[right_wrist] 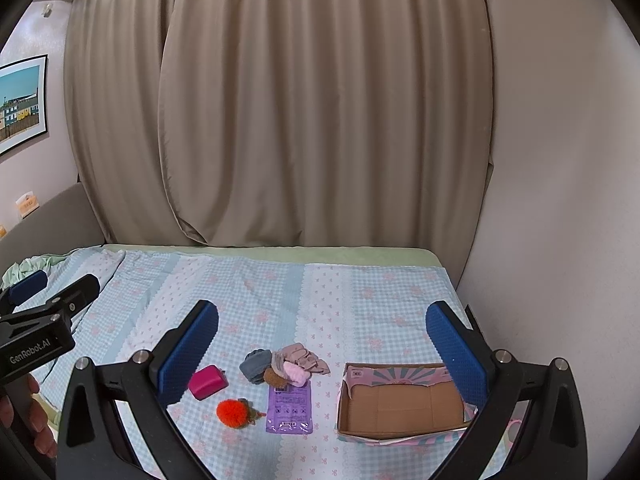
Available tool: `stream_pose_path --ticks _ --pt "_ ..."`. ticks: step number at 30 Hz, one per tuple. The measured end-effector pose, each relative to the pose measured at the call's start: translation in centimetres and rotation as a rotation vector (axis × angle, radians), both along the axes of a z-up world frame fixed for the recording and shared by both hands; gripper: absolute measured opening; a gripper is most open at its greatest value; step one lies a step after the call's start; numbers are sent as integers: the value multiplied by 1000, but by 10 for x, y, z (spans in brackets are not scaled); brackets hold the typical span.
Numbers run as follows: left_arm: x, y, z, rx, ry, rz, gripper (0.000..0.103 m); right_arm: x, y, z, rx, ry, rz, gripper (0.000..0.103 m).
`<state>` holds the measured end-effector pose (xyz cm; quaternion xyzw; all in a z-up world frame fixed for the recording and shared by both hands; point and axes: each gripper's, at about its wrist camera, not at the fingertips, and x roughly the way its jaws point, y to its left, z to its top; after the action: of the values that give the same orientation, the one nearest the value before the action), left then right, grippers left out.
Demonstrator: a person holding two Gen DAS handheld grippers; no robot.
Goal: Organize soft objects
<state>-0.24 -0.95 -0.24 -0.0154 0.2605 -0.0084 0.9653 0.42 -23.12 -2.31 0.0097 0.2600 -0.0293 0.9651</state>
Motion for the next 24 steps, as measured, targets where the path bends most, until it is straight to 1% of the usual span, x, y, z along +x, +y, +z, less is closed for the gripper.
stream_pose_path --ticks 7,10,13,16,19,22,24 --pt "3 5 2 -3 9 9 103 0 -3 0 8 6 6 103" --pt "7 13 3 -9 19 38 103 3 -5 1 6 11 17 103" --pt "10 28 -5 -22 49 83 103 11 -7 -1 15 24 42 103" --pt "16 46 -21 -33 89 127 103 18 -7 -9 21 33 70 103" --pt "31 73 -47 -54 148 160 103 28 1 -21 22 41 72 103" --pt "45 100 -71 -73 181 167 102 42 13 -37 56 71 57 103" --pt "59 121 -88 -69 209 169 102 53 26 -51 77 94 45 103"
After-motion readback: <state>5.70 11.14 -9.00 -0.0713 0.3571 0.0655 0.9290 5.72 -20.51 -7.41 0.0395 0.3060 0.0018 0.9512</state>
